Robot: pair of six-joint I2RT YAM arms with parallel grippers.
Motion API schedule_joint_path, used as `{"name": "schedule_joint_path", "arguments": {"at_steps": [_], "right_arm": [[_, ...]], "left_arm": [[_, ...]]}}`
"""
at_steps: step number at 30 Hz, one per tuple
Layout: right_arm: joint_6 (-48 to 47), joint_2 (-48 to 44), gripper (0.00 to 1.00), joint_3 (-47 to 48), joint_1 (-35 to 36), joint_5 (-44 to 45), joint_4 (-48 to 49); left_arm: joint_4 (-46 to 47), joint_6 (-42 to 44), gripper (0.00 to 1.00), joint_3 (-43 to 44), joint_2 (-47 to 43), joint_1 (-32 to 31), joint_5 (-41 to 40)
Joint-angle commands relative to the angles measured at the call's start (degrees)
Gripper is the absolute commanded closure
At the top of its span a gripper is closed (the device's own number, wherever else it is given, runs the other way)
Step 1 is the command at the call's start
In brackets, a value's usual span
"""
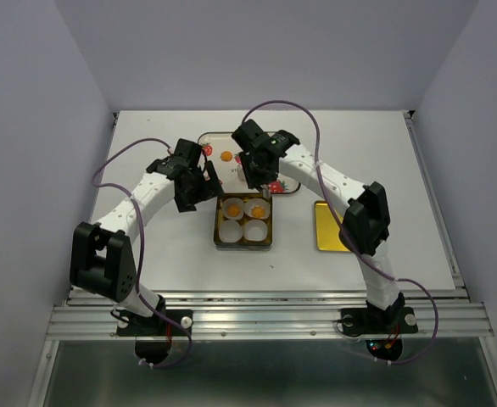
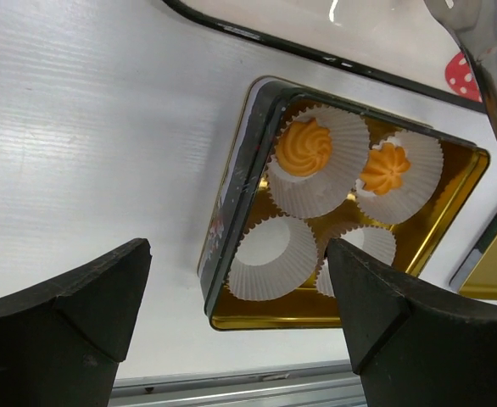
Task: Pack the cookies
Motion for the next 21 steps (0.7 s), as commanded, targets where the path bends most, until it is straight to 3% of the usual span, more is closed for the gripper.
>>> {"name": "schedule_joint_path", "arguments": {"at_steps": [1,8,21], "right_arm": [[-2.3,-6.1,0.62,2.7,-0.3,2.4,2.0],[-6.7,-14.3,0.62,-4.9,-0.3,-3.0,3.0],[-13.6,-28.1,0.64,-14.4,0.4,-16.1,-6.3]], "left_arm": [[-1.7,0.5,0.04,5.3,0.5,-0.2,-2.1],[-2.4,0.6,0.04,9.5,2.8,0.1,-2.7],[-4.3,2.5,0.04,15.1,7.7,0.8,-5.0]]}}
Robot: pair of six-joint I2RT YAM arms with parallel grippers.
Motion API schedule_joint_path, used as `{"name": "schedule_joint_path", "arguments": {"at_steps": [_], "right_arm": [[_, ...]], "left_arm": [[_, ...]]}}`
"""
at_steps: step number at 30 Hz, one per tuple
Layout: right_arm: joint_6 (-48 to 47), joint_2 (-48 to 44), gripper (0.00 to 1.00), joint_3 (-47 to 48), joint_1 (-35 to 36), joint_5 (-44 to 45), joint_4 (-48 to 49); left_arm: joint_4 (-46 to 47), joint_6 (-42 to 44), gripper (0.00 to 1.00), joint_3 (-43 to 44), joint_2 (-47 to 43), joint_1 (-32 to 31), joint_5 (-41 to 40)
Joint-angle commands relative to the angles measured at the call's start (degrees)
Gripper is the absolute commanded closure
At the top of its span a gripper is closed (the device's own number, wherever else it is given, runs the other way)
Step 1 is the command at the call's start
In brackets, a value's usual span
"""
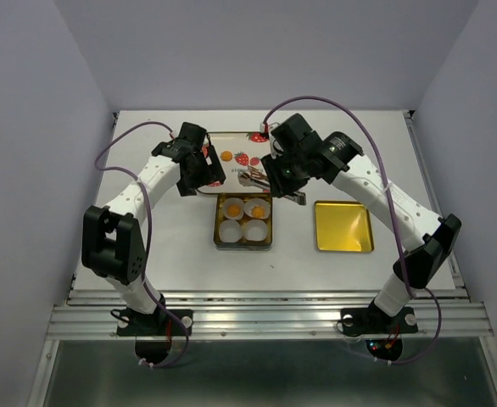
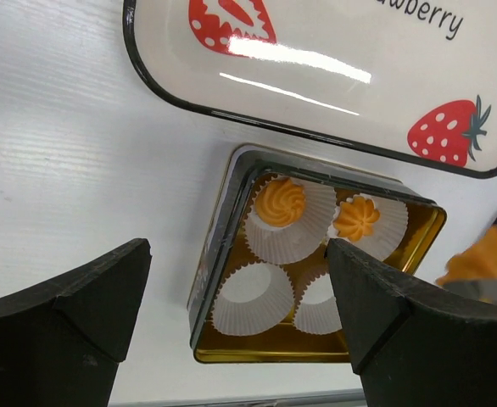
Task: Pack the cookies
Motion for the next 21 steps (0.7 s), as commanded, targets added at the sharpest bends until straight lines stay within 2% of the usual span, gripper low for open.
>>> {"name": "schedule_joint_path", "arguments": {"at_steps": [1,13,21], "right_arm": [[-2.0,-2.5,0.64,-1.9,0.4,-6.2,-3.6],[-2.9,-4.0,0.64,-8.2,5.5,-8.1,-6.8],[-2.2,-4.8,0.64,-11.9,8.8,-5.5,-8.9]], "left_arm": [[-1.3,1.6,0.04,3.1,0.6,0.4,-1.9],[-2.1,1.6,0.03,3.6,-0.1,0.8,-3.6],[-1.1,1.5,0.04,1.0,-1.9,0.9,-3.2]]}}
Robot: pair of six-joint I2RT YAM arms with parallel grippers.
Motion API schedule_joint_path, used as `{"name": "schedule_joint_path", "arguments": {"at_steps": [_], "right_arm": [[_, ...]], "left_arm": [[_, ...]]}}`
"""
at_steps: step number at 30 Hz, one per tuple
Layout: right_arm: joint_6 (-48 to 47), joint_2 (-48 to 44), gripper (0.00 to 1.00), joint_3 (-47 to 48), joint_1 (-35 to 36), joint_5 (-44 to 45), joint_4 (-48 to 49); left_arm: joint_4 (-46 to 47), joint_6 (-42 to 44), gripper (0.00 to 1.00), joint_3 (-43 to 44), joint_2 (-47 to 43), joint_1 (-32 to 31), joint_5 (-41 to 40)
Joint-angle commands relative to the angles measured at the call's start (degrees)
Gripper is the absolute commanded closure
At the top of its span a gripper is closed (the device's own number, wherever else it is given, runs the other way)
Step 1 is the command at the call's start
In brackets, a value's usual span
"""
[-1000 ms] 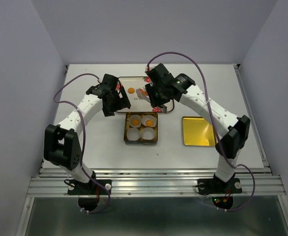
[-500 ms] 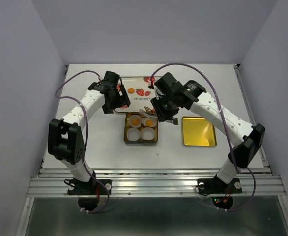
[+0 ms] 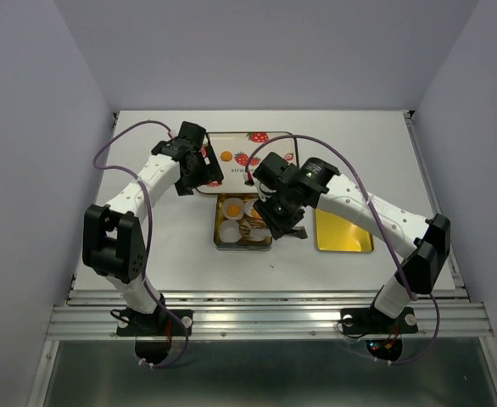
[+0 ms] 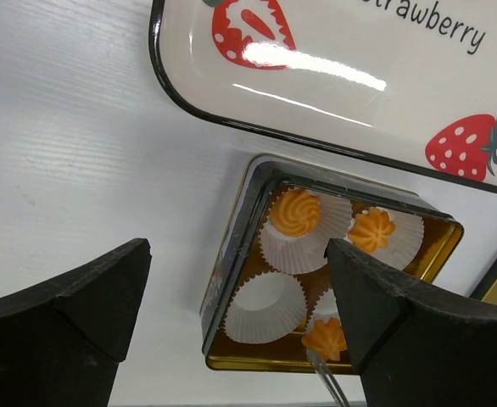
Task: Pack the cookies
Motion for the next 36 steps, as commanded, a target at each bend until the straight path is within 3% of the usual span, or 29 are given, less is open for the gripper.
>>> {"name": "schedule_joint_path", "arguments": {"at_steps": [1,7,36], "right_arm": [[-0.3,-3.3,0.64,-1.6,1.6,1.7,-1.4],[1.2,-2.4,0.62,-0.6,1.6,7.9,-0.3],[0.6,-1.3,0.58,-2.2,2.1,9.2,2.3]], "left_arm": [[0.0,0.7,0.04,-0.6,-3.5,0.3,-0.9],[0.1,0.6,0.04,-1.5,-4.5,0.3,-0.9],[-0.4,0.6,0.04,-2.3,-5.9,0.4,-1.7]]}}
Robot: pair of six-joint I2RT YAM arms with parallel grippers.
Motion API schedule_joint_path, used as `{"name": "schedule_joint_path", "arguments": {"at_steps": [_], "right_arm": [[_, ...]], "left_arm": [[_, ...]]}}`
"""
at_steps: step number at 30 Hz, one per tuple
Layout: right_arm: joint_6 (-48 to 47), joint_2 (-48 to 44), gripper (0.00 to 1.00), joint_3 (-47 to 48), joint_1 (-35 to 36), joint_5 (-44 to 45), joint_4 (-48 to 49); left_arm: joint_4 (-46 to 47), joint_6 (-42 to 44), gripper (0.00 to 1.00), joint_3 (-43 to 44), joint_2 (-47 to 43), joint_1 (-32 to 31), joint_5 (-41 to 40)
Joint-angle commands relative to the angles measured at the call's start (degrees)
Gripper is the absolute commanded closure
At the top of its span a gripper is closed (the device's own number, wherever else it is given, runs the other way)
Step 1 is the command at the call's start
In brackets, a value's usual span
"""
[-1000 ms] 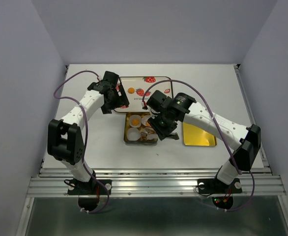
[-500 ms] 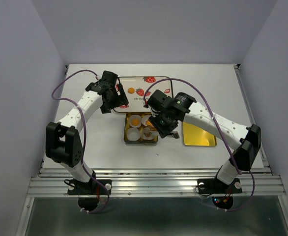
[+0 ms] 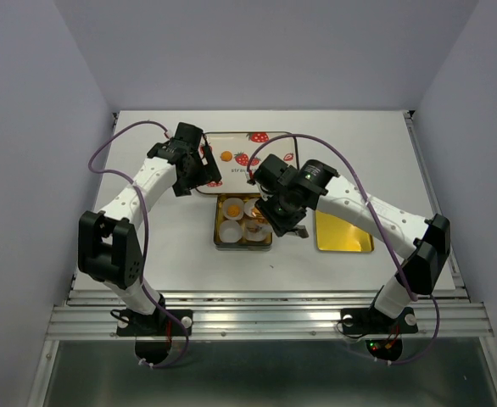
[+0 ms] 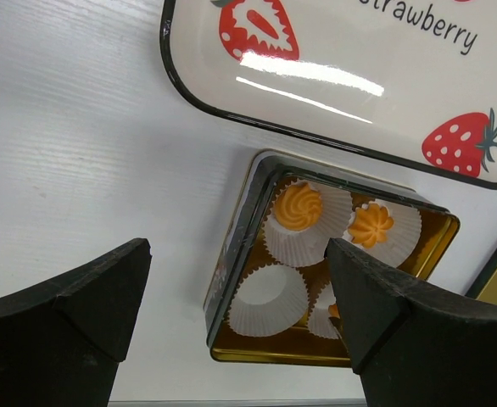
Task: Pack the cookies
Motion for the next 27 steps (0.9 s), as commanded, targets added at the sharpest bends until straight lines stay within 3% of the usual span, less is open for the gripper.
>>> {"name": "schedule_joint_path", "arguments": {"at_steps": [1,27], "right_arm": [[-0.6,-0.8,0.58,-0.4,0.7,1.4,1.7],[-0.8,0.1,0.52,-2.0,0.7,1.0,4.1]], "left_arm": [[-0.5,0.6,0.04,-1.0,-3.2,0.2,-1.4],[-0.2,1.0,0.04,-1.8,-3.7,0.2,-1.9]]}}
